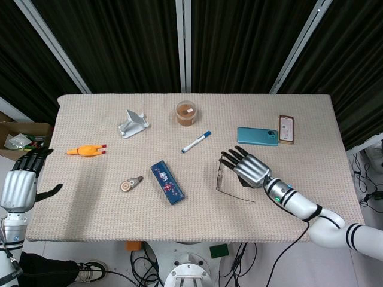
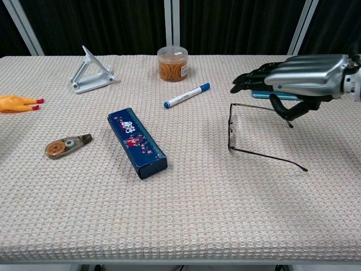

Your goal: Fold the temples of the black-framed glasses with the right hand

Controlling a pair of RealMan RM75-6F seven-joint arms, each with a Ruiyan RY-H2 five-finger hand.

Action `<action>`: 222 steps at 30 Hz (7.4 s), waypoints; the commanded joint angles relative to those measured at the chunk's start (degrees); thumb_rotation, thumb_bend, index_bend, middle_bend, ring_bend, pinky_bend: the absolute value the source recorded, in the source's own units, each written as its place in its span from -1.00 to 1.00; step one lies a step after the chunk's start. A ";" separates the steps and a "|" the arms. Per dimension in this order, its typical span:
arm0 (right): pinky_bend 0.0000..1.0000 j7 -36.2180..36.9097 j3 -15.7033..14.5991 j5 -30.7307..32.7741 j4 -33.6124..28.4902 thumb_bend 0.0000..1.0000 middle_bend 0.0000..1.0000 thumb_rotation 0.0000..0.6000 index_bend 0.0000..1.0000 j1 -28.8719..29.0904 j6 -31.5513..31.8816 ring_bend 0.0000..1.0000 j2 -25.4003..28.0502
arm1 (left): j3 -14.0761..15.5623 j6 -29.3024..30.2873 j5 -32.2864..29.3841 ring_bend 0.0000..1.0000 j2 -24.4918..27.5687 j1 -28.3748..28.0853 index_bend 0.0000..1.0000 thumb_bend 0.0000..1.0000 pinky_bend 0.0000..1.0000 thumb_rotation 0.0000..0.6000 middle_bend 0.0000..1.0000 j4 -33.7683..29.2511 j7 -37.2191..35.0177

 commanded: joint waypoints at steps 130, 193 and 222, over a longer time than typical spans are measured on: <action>-1.00 -7.98 2.28 16.58 1.61 1.00 -1.00 0.60 -1.00 2.19 0.08 -1.00 -3.82 | -0.96 -1.14 -0.49 -0.72 0.53 2.01 -0.66 -0.97 -0.54 1.00 -0.70 3.35 -4.91; 0.85 -4.43 1.30 14.73 6.17 1.00 0.85 1.00 -1.00 -14.11 14.52 0.74 -9.30 | -0.32 -0.89 0.34 -0.72 -0.30 2.18 -0.66 -0.97 -0.54 1.00 -0.70 3.17 -3.70; 0.85 -6.57 0.95 19.02 6.93 1.00 0.85 1.00 -1.00 -8.93 4.99 0.75 -14.28 | -0.58 -0.47 0.42 -0.72 0.07 2.27 -0.66 -0.97 -0.54 1.00 -0.70 3.12 -4.03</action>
